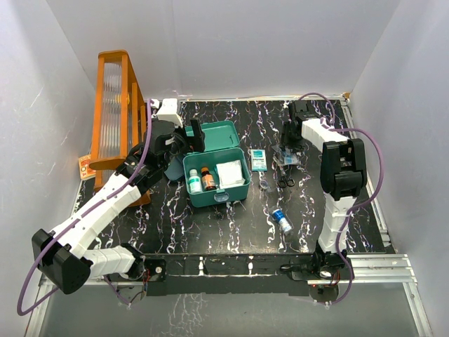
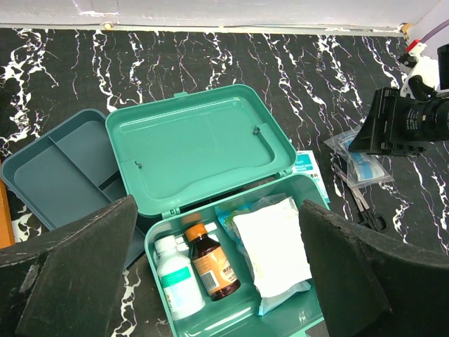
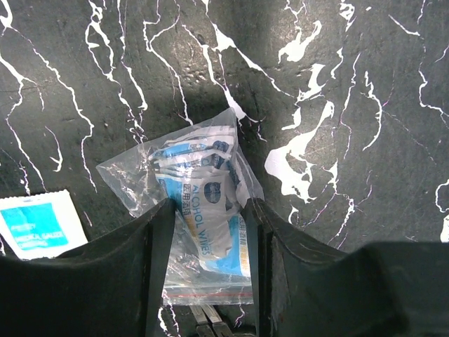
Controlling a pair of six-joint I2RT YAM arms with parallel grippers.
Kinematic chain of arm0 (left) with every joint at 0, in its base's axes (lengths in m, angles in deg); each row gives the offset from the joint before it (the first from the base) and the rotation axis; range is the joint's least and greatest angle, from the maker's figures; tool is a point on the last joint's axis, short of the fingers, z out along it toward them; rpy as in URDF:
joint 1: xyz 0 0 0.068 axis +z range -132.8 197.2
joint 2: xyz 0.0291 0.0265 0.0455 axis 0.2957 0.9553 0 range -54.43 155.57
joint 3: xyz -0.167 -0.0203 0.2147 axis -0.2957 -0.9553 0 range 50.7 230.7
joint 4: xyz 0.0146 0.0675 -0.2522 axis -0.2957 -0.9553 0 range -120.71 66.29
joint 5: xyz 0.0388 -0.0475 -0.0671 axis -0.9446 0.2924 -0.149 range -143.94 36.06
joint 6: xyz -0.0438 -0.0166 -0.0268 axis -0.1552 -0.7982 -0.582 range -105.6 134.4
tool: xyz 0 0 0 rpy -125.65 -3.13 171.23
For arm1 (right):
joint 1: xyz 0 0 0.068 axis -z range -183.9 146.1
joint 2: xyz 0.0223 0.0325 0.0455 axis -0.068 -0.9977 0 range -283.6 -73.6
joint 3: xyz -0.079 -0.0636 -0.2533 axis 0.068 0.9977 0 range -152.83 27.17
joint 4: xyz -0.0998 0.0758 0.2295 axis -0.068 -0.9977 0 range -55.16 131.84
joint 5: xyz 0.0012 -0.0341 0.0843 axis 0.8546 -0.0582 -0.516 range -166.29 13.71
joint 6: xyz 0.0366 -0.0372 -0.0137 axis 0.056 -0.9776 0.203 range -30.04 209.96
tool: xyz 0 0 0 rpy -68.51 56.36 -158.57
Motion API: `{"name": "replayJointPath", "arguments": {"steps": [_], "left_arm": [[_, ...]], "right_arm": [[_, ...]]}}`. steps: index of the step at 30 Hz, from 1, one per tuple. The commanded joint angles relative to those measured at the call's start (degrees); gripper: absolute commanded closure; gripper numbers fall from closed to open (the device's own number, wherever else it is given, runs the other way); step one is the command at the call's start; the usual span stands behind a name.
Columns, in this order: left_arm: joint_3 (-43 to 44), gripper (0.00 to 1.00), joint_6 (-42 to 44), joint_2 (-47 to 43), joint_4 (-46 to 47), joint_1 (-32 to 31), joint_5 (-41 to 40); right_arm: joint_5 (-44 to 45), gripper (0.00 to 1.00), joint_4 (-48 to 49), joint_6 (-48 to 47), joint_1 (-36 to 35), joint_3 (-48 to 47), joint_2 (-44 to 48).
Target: Organize the medicine kit
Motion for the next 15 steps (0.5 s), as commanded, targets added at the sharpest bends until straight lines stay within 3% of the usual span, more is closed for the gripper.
{"name": "replayJointPath", "arguments": {"steps": [1, 6, 15], "left_arm": [[0.18, 0.01, -0.24, -0.22, 0.45, 0.31, -0.81], [-0.06, 0.01, -0.32, -0.33, 0.36, 0.31, -0.99], [-0.33, 0.01, -0.18, -0.38, 0.53, 0.33, -1.1]], "right_arm": [[0.0, 0.55, -0.51, -0.67, 0.0, 1.25, -1.03], [1.61, 0.53, -1.05, -0.62, -0.19, 1.13, -0.48], [2.46, 0.39, -1.45, 0.31, -0.74, -1.63, 5.49]]}}
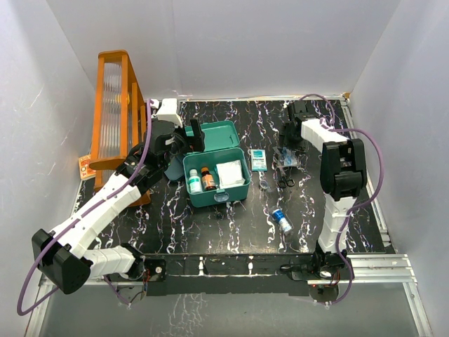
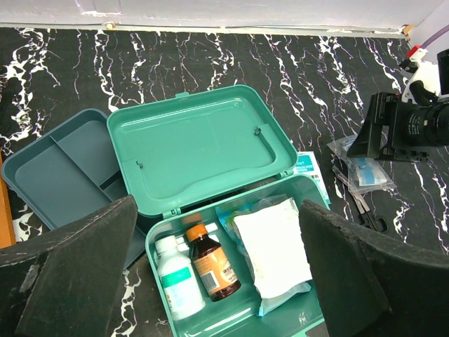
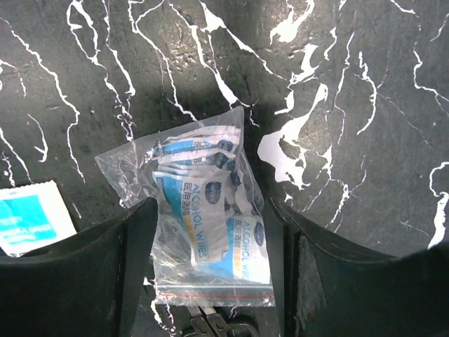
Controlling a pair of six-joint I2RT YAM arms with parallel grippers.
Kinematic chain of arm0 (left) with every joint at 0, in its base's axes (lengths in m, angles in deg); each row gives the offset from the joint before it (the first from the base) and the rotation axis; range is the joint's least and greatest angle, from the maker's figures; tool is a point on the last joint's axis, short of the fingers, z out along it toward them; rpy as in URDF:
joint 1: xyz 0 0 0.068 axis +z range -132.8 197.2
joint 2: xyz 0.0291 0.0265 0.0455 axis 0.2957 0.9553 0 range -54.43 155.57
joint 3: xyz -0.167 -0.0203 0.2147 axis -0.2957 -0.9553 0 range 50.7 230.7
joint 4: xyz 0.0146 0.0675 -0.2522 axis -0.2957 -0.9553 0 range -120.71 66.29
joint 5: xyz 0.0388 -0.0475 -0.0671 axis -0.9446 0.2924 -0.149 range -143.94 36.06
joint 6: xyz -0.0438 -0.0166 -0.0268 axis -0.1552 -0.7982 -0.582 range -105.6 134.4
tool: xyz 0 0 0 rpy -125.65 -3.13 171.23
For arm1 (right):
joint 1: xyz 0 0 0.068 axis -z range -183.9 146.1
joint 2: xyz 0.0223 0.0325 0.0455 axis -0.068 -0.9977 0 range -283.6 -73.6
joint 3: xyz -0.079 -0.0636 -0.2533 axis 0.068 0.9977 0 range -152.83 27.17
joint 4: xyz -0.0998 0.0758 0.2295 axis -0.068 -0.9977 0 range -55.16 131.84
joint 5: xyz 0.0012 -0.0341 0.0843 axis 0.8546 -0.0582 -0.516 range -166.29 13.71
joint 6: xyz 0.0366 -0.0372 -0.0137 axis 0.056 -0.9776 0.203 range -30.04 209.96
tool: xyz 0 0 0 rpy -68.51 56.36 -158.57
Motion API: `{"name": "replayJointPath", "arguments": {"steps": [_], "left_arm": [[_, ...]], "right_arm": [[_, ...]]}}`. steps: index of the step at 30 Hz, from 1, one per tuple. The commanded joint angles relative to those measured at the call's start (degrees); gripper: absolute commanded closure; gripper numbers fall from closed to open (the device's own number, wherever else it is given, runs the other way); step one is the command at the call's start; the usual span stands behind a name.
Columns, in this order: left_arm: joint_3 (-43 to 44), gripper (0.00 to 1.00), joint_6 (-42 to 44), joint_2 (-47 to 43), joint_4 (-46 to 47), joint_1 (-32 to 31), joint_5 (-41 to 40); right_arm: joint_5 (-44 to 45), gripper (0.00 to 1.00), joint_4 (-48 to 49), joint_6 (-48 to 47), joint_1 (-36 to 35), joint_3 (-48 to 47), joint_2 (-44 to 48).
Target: Organize the medicine kit
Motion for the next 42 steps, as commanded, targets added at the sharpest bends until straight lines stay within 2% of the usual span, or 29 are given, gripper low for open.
{"name": "replayJointPath", "arguments": {"steps": [1, 4, 8, 13, 15, 30, 33, 37, 42], "left_arm": [[-0.27, 0.01, 0.04, -0.31, 0.52, 0.33, -0.77], [-0.35, 0.01, 0.0, -0.34, 0.45, 0.32, -0.89], [-0.44, 0.01, 0.04, -0.51, 0.26, 0.33, -0.94], [-0.6, 0.01, 0.21, -0.6, 0.12, 0.32, -1.12], [-0.62, 0.01, 0.21, -0.58, 0.17, 0.31, -1.08], [-0.08, 0.01, 0.55, 0.28, 0.52, 0.33, -0.83], [0.07, 0.01, 0.57, 0.49, 0.69, 0.33, -0.81], [0.22, 0.01, 0.7, 0.63, 0.69, 0.33, -0.74], [0.13, 0.01, 0.82, 0.62, 0.69, 0.33, -0.74]], "right_arm": [[1.33, 0.39, -0.5, 0.08, -0.43, -2.19, 5.86], [1.46, 0.36, -1.2, -0.16, -0.68, -2.24, 6.74], [1.73, 0.37, -2.34, -0.48, -1.12, -1.64, 6.47], [1.01, 0.51, -3.65, -0.32, -1.21, -0.35, 5.32], [0.33, 0.54, -4.04, -0.64, -1.15, -0.11, 4.67], [2.63, 0.48, -3.85, -1.74, -1.2, 0.61, -0.04], [2.45, 0.52, -3.5, -1.9, -1.18, 0.87, -0.49], [1.98, 0.66, -2.59, -1.75, -1.22, 1.47, 0.55], [1.46, 0.72, -1.58, -0.83, -1.18, 1.83, 4.12]]}}
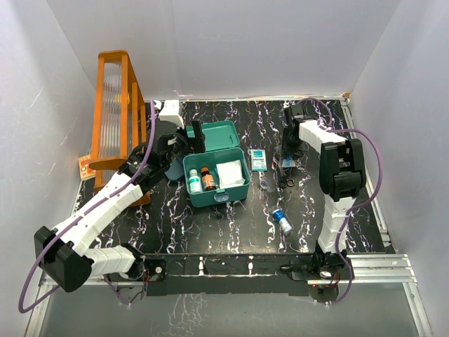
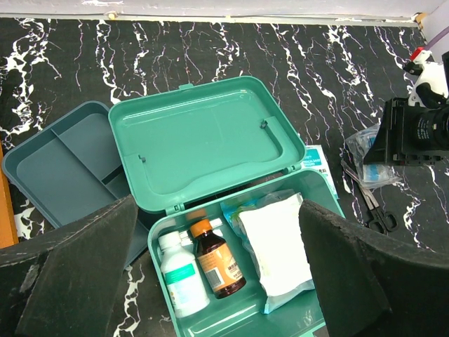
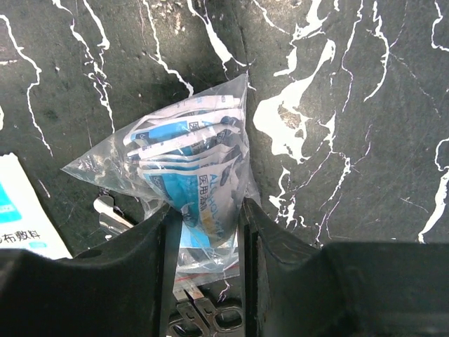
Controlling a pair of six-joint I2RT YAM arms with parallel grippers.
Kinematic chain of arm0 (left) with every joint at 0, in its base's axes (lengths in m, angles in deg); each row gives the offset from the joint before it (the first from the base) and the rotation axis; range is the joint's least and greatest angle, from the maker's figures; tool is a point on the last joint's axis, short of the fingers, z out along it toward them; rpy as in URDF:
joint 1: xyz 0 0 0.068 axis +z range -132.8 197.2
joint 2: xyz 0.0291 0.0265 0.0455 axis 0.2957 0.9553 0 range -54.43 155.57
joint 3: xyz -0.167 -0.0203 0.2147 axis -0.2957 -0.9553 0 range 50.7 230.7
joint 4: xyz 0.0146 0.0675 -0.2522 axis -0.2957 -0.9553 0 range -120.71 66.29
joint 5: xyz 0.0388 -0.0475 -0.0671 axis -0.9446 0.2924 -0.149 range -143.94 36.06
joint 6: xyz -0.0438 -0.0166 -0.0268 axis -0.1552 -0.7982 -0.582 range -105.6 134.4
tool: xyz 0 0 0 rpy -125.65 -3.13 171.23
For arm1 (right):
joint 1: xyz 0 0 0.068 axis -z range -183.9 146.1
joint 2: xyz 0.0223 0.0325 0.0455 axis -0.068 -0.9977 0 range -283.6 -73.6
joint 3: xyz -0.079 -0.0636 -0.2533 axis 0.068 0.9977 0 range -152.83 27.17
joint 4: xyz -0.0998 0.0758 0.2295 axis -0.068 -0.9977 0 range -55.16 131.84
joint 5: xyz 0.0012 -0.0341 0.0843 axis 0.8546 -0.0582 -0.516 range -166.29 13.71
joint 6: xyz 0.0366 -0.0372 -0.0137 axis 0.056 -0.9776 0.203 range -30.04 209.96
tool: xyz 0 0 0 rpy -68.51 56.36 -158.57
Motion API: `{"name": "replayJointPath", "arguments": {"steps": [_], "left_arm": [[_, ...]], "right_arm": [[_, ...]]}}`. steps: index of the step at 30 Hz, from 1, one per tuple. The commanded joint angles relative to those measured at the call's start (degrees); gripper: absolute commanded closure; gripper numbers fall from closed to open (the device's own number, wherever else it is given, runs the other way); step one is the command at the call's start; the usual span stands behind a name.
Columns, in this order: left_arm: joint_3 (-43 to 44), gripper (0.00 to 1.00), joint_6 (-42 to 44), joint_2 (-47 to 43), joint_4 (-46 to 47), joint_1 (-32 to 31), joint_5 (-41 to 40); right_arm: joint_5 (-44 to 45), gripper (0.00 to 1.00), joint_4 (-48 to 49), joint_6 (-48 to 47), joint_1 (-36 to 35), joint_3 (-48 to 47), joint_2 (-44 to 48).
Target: Organize the medicine kit
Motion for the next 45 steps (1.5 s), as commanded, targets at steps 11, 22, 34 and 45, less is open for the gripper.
{"name": "replayJointPath", "arguments": {"steps": [11, 22, 34, 45], "left_arm": [[-0.08, 0.01, 0.48, -0.95, 1.08, 0.33, -0.7], [-1.32, 0.01, -1.41, -1.17, 1.25, 0.33, -0.1], [-4.7, 0.01, -4.4, -4.53, 1.2, 0.33, -1.41], [-5.69, 0.01, -4.11, -6.56, 0.06, 0.34, -4.94]], "right_arm": [[-12.23, 0.74, 5.38, 3.44, -0.2, 2.26, 13.93], [-19.54, 0.73, 6.01, 15.03, -8.05, -0.5, 23.58], [-3.52, 0.73, 2.16, 21.47, -29.17, 0.54, 25.88], [10.05, 0.72, -3.07, 24.2, -35.76, 1.64, 20.62]]}}
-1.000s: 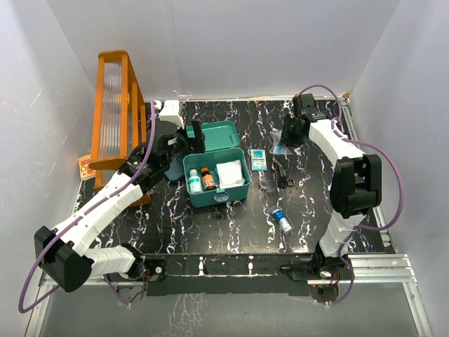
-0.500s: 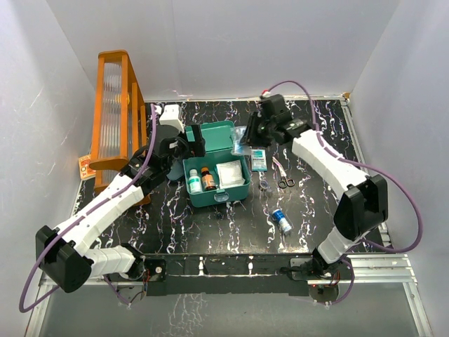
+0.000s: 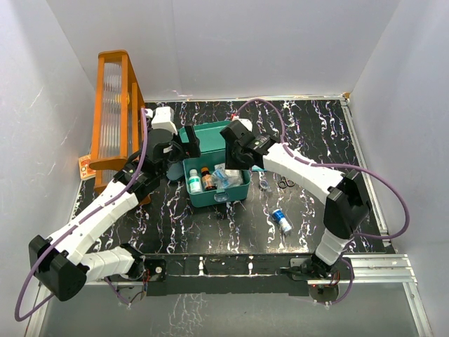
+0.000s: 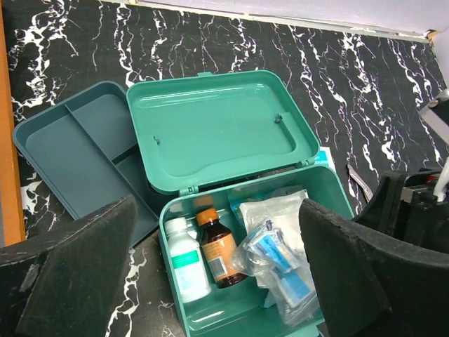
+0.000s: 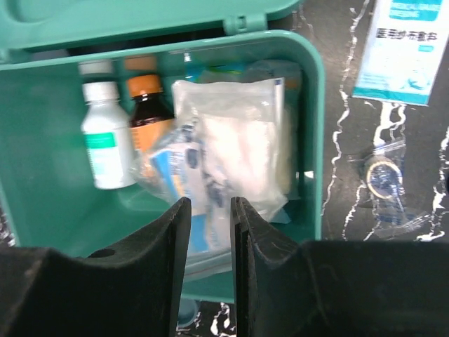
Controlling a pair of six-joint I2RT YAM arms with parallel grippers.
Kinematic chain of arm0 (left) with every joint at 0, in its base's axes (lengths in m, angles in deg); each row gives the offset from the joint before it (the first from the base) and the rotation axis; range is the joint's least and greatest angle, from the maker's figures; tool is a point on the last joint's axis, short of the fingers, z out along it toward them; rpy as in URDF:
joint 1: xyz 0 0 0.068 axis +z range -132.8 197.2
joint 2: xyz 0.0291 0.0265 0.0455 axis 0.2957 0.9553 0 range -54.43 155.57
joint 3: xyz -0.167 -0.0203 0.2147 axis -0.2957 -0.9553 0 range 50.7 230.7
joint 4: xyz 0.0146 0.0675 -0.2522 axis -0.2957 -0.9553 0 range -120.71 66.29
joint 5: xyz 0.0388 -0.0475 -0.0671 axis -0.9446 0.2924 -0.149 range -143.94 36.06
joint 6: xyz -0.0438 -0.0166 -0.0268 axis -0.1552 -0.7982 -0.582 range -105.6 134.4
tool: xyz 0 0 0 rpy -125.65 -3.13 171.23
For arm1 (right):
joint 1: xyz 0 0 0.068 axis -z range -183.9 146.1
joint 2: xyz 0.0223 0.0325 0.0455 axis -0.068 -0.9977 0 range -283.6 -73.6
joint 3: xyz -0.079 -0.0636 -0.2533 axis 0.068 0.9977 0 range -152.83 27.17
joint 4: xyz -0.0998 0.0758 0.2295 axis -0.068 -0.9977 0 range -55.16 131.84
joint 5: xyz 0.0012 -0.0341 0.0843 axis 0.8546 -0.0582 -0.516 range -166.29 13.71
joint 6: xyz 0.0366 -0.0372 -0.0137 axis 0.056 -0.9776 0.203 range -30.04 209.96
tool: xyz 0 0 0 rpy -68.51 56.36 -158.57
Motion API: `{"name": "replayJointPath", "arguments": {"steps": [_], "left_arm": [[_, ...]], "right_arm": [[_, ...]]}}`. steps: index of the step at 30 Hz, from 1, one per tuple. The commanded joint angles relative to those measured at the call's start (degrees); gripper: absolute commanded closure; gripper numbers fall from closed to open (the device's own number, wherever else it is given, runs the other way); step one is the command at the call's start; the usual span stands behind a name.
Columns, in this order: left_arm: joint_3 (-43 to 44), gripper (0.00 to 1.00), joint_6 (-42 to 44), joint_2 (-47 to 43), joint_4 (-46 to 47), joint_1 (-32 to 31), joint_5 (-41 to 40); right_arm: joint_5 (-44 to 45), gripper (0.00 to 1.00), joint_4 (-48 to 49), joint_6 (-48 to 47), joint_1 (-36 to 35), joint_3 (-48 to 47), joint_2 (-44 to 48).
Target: Organize the medicine kit
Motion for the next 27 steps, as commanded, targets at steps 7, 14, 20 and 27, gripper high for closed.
{"name": "replayJointPath", "arguments": {"steps": [7, 14, 20, 27], "left_arm": [[0.37, 0.01, 0.29, -1.68, -0.53, 0.33, -2.24], [0.59, 0.01, -0.24, -0.95, -1.55, 0.33, -1.54], [0.61, 0.02, -0.92, -1.71, -0.8, 0.33, -5.42], [-0.32, 0.01, -1.06, -4.72, -1.55, 0.33, -13.83]], "right_arm": [[8.38, 0.74, 4.25, -0.85, -0.06, -0.34, -2.32], [-3.1, 0.62, 6.54, -8.89, -0.12, -4.08, -2.32], [-13.5, 0.51, 5.21, -11.66, -0.15, -7.97, -9.37], [-16.27, 0.5, 2.51, -12.1, -0.14, -9.15, -13.86]]}}
